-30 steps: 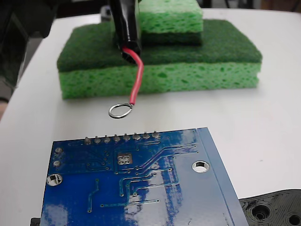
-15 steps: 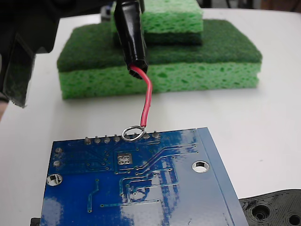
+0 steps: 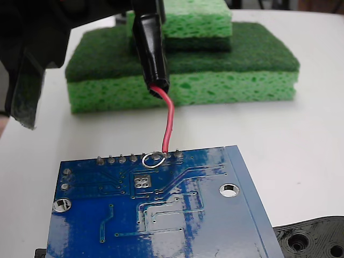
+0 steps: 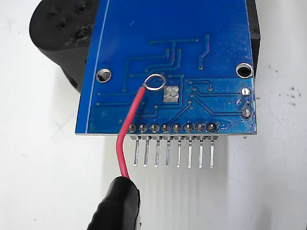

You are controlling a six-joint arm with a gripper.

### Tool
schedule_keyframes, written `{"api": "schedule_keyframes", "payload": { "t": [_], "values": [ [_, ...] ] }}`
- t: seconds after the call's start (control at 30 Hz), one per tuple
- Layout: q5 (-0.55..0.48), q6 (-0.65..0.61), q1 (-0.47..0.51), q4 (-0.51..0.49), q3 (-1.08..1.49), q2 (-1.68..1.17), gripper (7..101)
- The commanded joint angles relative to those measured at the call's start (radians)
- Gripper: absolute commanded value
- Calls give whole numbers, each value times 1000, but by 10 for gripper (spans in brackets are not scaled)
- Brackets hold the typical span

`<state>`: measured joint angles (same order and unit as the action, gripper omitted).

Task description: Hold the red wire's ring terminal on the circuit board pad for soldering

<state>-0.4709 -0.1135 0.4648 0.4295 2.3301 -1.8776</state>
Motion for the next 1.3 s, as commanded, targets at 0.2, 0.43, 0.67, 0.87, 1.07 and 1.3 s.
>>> {"api": "schedule_keyframes", "payload": {
  "t": [0.2, 0.43, 0.67, 0.87, 1.07, 1.3],
  "values": [
    [-25, -5, 9, -9, -6, 8, 1003],
    [-31, -6, 14, -12, -8, 20, 1003],
    [-31, -6, 14, -14, -8, 21, 1003],
    [-31, -8, 15, -15, -9, 29, 1003],
    [-31, -9, 15, -14, -15, 38, 1003],
    [-31, -11, 17, -14, -15, 38, 1003]
  ]
}}
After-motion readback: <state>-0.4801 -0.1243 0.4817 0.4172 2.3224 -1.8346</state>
